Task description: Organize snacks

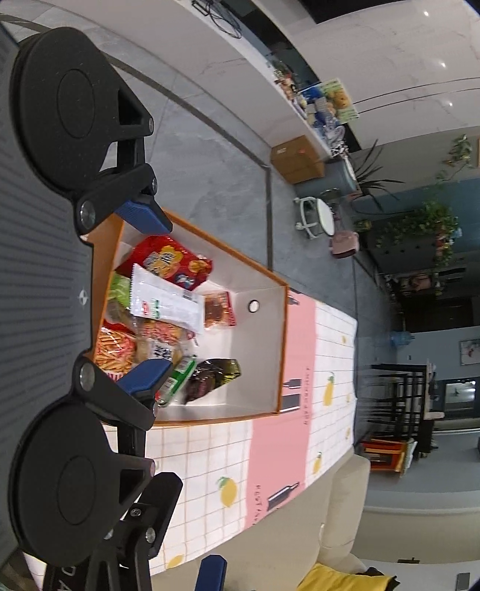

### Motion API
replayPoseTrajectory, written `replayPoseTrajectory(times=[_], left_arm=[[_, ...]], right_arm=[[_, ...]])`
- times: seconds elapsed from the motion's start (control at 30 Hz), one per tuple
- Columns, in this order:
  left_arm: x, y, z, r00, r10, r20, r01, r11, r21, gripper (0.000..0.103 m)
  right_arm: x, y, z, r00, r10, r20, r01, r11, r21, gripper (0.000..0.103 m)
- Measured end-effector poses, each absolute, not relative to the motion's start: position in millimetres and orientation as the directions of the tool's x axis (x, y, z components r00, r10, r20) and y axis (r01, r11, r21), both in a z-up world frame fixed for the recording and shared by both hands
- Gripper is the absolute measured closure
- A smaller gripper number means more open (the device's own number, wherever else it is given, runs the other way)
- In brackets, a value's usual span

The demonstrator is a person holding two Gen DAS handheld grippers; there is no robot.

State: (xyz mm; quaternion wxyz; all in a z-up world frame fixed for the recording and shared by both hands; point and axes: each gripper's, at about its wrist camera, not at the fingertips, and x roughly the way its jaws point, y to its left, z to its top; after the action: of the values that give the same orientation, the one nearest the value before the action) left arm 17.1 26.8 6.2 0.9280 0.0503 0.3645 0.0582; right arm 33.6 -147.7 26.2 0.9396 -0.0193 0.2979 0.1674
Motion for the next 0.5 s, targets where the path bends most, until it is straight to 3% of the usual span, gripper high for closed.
replayPoseTrajectory(times=[0.5], left_arm=[[18.5,32.9,4.8,0.702,0.148,-0.696,-0.082,0.988,0.128,0.014]], right_arm=[[35.7,-140.6,25.3,0.769,0.289,-0.57,-0.329,0.944,0.035,0.014]])
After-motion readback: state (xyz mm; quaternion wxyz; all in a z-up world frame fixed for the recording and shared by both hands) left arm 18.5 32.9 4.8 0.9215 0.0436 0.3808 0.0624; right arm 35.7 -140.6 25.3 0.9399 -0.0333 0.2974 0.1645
